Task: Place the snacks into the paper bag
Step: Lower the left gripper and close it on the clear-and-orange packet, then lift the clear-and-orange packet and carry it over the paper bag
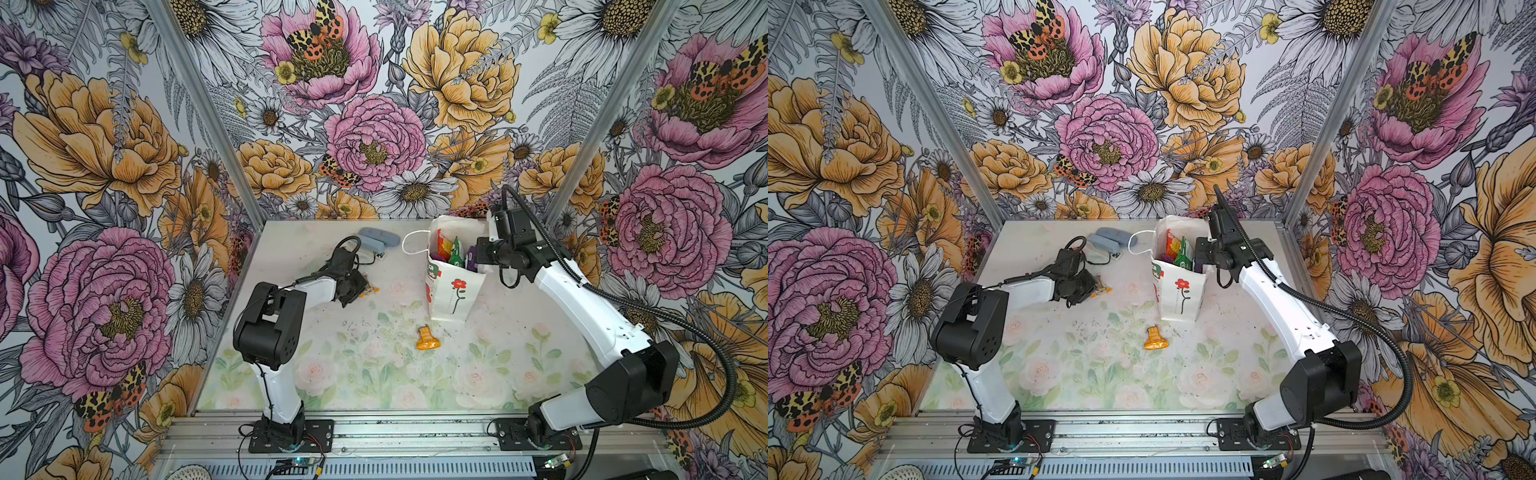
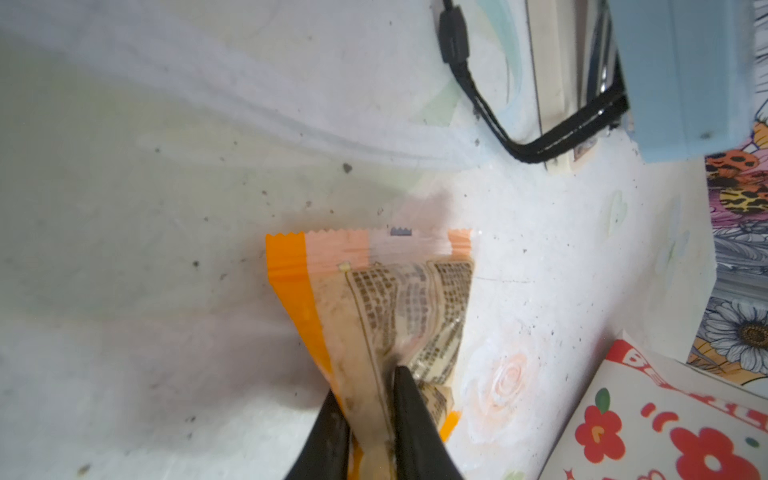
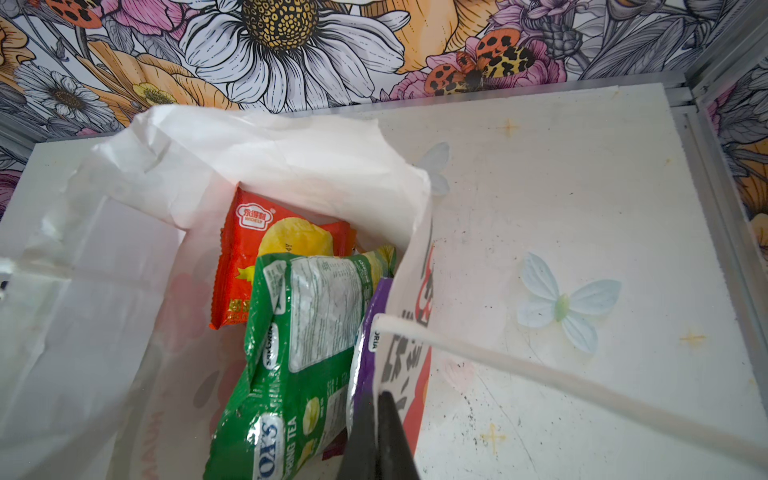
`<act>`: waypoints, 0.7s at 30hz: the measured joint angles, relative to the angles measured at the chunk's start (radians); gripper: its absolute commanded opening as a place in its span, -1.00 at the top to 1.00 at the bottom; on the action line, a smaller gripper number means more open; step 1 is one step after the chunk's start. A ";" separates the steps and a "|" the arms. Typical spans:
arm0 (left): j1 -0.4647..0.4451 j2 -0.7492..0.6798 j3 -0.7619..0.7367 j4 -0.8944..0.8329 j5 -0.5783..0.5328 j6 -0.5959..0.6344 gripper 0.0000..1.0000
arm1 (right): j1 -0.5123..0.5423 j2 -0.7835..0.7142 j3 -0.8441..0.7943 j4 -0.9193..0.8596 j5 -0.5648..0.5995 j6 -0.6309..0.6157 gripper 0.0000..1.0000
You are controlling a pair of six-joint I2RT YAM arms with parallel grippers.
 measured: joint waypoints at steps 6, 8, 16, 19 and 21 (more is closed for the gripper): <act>-0.002 -0.095 -0.092 0.041 -0.002 0.017 0.76 | 0.000 -0.010 -0.013 0.008 0.000 0.000 1.00; -0.002 -0.110 -0.120 0.054 -0.002 0.021 0.82 | 0.000 -0.017 -0.019 0.008 0.000 0.000 1.00; -0.020 -0.228 -0.241 0.060 -0.011 0.076 0.96 | 0.000 -0.027 -0.029 0.005 0.000 0.000 1.00; -0.046 -0.307 -0.275 0.052 -0.031 0.106 0.97 | 0.000 -0.028 -0.029 0.005 0.000 0.000 1.00; -0.070 -0.362 -0.285 0.037 -0.050 0.129 0.98 | 0.000 -0.028 -0.029 0.005 0.000 0.000 1.00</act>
